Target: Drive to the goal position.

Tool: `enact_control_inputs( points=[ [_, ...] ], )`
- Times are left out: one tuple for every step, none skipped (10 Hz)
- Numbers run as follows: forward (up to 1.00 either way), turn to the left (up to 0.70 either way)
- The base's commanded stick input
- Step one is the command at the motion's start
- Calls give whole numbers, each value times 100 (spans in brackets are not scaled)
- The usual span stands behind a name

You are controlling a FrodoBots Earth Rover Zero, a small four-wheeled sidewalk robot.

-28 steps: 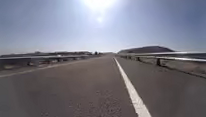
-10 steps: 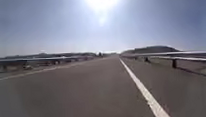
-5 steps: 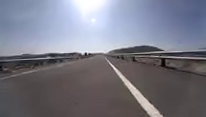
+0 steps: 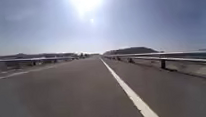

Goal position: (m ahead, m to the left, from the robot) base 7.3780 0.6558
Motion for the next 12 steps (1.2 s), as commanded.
enact_control_inputs(
  points=[
    [70,0],
    [70,0],
    [70,0],
    [70,0],
    [70,0],
    [70,9],
    [70,25],
    [70,27],
    [70,7],
    [70,0],
    [70,0],
    [70,0]
  ],
)
